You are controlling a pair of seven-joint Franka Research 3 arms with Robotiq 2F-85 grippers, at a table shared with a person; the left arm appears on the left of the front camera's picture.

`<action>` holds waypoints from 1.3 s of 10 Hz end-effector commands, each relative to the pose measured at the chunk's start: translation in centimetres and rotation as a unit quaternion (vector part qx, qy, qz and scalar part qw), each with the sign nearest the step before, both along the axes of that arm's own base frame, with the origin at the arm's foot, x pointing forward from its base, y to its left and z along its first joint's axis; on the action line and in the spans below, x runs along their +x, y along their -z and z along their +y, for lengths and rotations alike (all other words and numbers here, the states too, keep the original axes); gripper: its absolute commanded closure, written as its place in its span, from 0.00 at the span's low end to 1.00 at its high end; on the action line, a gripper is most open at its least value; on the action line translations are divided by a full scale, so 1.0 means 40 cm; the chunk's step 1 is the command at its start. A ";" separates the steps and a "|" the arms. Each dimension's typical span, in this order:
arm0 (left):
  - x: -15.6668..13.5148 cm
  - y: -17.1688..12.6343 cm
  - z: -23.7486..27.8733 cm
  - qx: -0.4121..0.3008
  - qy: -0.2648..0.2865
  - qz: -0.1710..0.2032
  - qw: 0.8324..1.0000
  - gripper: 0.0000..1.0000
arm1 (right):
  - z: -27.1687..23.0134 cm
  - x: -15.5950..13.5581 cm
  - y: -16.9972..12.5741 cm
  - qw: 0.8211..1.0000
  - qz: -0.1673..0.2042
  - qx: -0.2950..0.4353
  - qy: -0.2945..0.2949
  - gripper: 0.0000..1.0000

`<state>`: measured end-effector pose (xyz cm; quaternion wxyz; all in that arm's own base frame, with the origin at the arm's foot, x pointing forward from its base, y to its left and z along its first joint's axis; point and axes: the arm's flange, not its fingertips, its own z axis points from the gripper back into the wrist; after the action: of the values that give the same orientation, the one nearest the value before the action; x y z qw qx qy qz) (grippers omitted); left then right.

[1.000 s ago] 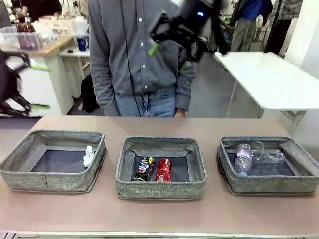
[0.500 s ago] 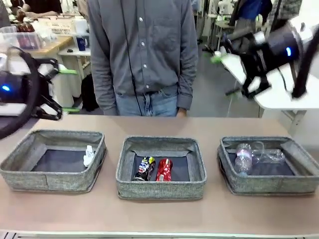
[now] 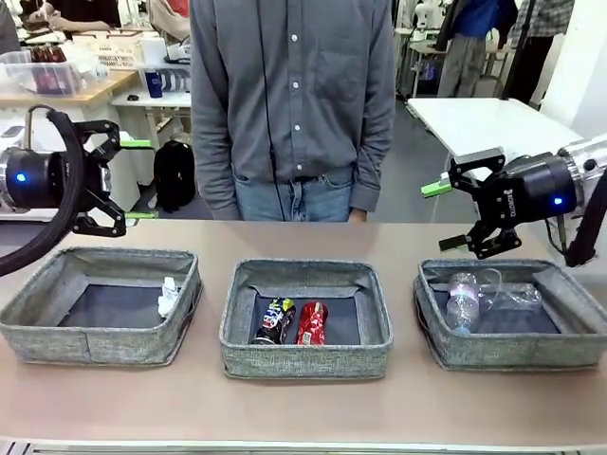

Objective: Sort the waste into the appropriate baskets.
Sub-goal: Place the picked waste into the Fabric basket indicated by the person.

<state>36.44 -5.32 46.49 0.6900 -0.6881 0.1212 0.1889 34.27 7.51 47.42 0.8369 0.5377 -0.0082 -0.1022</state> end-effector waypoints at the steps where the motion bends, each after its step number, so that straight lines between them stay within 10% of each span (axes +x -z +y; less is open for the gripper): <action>1: -0.004 -0.009 -0.003 0.006 -0.005 -0.012 1.000 0.00 | -0.002 0.007 -0.053 1.000 0.017 0.016 0.004 0.00; 13: -0.004 -0.009 -0.003 0.006 -0.005 -0.012 1.000 0.00 | -0.002 0.007 -0.053 1.000 0.017 0.016 0.004 0.00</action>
<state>36.40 -5.29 46.76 0.6920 -0.6873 0.1157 0.1882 34.53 7.31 49.26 0.8315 0.5448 0.0006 -0.1087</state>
